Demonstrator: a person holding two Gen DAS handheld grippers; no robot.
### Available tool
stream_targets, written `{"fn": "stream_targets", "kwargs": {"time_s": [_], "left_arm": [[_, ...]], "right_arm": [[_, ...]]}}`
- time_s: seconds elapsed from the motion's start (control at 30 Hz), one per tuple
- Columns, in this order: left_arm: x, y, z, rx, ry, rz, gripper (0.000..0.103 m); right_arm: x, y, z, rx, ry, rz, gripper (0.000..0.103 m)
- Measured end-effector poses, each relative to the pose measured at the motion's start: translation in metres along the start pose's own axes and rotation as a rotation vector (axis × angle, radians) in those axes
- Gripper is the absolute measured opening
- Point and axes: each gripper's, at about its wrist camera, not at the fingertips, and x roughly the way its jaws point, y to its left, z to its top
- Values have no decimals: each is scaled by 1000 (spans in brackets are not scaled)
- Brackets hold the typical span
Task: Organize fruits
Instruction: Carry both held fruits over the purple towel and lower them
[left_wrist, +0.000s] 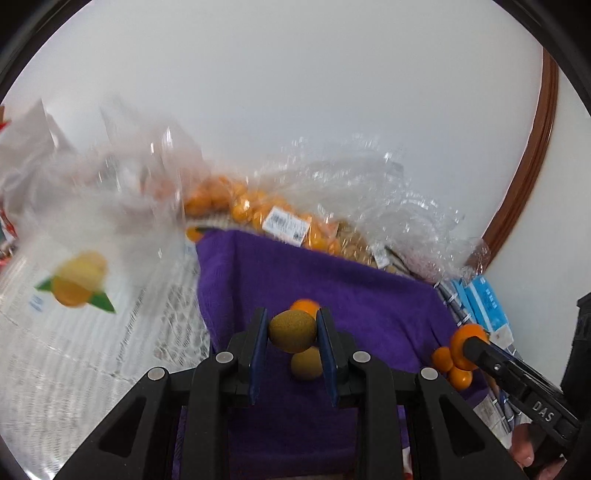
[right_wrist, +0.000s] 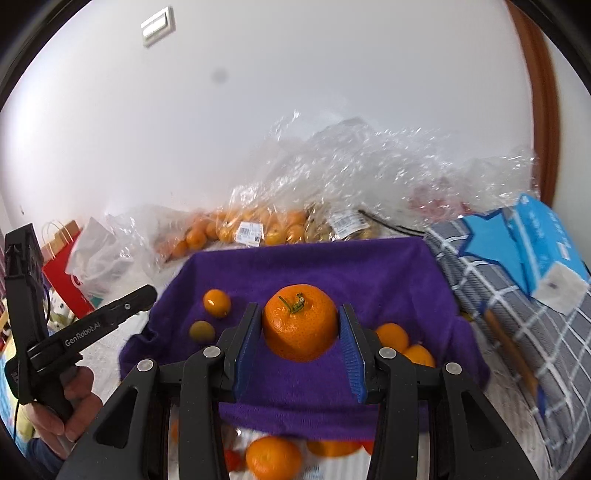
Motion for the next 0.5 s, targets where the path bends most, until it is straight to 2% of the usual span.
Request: {"fn": "stream_targets", "kwargs": {"time_s": [0.07, 0.17, 0.3, 0.5], "left_arm": [[6, 3, -1, -8, 29, 3, 25], [5, 5, 1, -30, 2, -8, 25], [15, 4, 0, -24, 41, 17, 25], [18, -1, -3, 16, 56, 46, 25]], "right_arm": [[14, -5, -7, 15, 49, -17, 42], [26, -11, -12, 39, 82, 0, 42], [39, -14, -16, 37, 109, -25, 42], [47, -8, -21, 17, 126, -59, 42]]}}
